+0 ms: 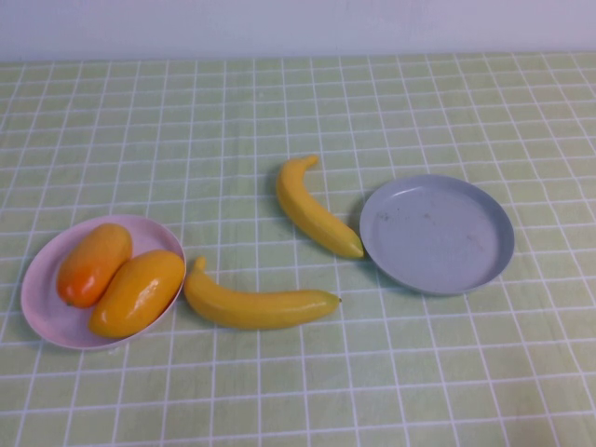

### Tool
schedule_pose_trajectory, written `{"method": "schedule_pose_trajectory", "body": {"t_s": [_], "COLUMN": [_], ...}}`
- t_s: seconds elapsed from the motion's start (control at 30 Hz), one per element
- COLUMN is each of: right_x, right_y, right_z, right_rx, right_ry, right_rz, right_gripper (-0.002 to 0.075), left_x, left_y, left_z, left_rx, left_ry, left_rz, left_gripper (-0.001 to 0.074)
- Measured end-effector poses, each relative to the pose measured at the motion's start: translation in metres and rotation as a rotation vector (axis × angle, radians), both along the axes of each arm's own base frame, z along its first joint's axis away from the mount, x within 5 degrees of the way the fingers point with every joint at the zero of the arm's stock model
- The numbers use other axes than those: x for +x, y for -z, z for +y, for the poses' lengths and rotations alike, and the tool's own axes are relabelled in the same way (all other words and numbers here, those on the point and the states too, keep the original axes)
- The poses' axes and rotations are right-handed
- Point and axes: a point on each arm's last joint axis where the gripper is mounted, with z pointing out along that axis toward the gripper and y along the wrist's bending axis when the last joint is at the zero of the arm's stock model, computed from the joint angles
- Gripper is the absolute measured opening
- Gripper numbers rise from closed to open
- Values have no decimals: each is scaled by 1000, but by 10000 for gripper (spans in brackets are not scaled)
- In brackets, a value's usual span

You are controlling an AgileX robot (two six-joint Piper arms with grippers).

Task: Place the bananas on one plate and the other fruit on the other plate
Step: Put another type of fruit in the right plate

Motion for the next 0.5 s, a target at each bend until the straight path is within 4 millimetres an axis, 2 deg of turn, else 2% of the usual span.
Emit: {"method": "schedule_pose_trajectory", "body": {"t_s": [0.27, 0.5], "right_x": [2, 2], "right_y": [-19, -19], "right_z": [-7, -7], "right_rx": [269, 470], "right_ry": [85, 90], "right_rz": [-176, -150], "right_gripper": [-17, -17], "left_x": [0, 0], "left_y": [0, 0], "left_z": [0, 0], "left_rx": [0, 0], "left_ry": [0, 0], "left_rz": [0, 0], "left_gripper": [0, 0]}}
